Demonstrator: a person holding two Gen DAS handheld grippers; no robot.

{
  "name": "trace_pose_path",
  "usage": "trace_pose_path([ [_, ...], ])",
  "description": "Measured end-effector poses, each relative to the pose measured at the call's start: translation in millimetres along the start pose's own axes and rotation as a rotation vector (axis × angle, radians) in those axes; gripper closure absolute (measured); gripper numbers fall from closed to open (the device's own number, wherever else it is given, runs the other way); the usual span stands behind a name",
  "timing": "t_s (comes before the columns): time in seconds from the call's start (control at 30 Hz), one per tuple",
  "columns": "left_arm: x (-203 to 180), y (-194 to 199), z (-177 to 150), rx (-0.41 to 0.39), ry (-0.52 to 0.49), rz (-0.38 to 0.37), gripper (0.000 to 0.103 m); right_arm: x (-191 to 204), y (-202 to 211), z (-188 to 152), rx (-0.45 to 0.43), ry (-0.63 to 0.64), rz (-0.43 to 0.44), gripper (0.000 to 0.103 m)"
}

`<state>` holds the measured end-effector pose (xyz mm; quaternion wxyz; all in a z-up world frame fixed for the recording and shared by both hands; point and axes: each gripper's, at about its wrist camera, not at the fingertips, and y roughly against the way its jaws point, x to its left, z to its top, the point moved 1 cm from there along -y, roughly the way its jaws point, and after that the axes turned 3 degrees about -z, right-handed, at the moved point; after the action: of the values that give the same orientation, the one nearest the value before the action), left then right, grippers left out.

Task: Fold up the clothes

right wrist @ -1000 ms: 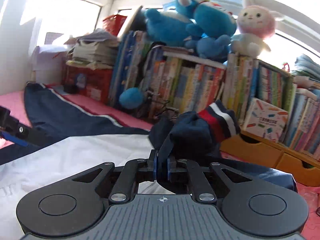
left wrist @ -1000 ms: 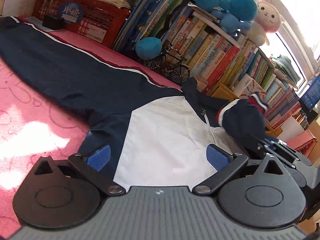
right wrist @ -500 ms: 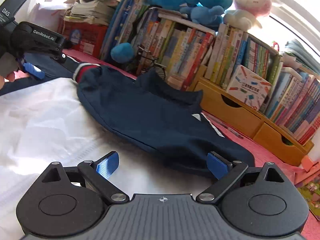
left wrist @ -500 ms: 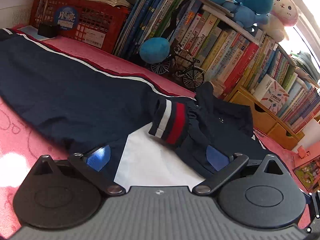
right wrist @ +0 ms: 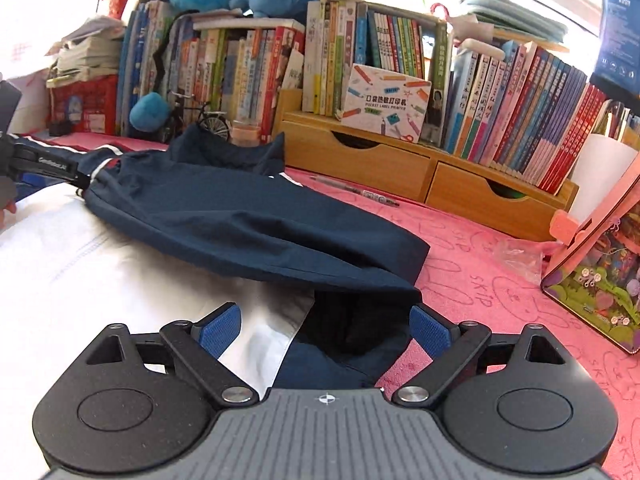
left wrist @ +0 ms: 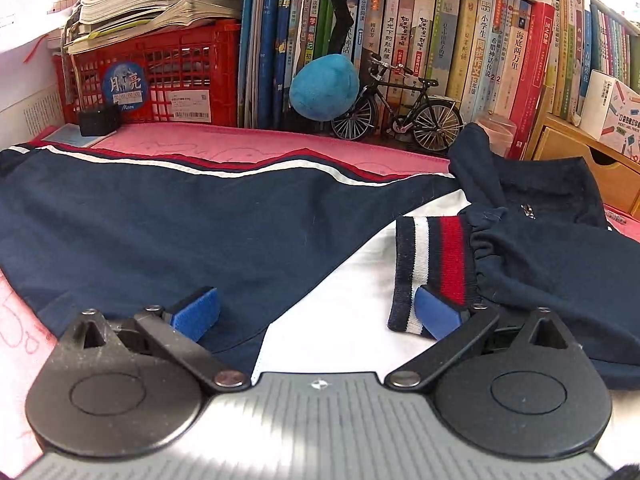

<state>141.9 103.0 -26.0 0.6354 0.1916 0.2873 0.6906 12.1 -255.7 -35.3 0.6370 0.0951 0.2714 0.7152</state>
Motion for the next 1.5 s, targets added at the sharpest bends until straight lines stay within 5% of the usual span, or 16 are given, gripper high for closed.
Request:
trace_pose_path([
  [0.23,-3,5,2,-0.004,-0.014,0.002,0.0,-4,-4,-5,0.003,0.047,-0.129,0.012],
  [0.27,-5,11,4,-0.021,-0.029,-0.004,0.004,-5,-12,-3,0.014,0.041,-0.13,0.018],
  [0.37,-18,45,21,-0.156,-0.069,-0.12,0.005,-14,-34,-3,0.055,-0.026,-0.111,0.077],
  [0.4,-27,56,30,-0.188,-0.087,-0.186,0.004,-19,-38,-5,0.07,-0.071,-0.093,0.079],
  [0.53,-118,59,61,-0.049,-0.256,-0.483,0.002,-13,-35,-8,0.048,-0.046,-0.119,0.083],
  [0.67,-231,34,55,0.188,-0.361,-0.638,0.002,7,-33,-9,0.018,0.073,-0.188,0.083],
  [0.8,-339,5,31,0.314,-0.556,-0.566,0.0,14,-31,-9,0.001,0.121,-0.197,0.083],
  [0.93,-398,-16,0,0.342,-0.8,-0.443,0.001,14,-30,-8,0.0,0.12,-0.199,0.083],
  [0.97,-410,-19,-8,0.336,-0.853,-0.42,0.004,13,-30,-7,-0.001,0.116,-0.198,0.083],
  [1.0,-412,-16,-12,0.274,-0.866,-0.438,0.018,13,-29,-7,-0.002,0.113,-0.197,0.083],
  [1.07,-415,-20,-10,0.237,-0.845,-0.464,0.033,12,-28,-7,-0.006,0.099,-0.193,0.083],
  [1.33,-399,-49,33,0.316,-0.52,-0.487,0.049,-11,-27,-5,0.009,-0.049,-0.157,0.083],
  [1.43,-382,-24,43,0.334,-0.527,-0.575,0.044,-11,-28,-5,0.015,-0.048,-0.152,0.083],
  [1.5,-375,-4,45,0.334,-0.58,-0.594,0.025,-5,-28,-5,0.011,-0.014,-0.163,0.083],
])
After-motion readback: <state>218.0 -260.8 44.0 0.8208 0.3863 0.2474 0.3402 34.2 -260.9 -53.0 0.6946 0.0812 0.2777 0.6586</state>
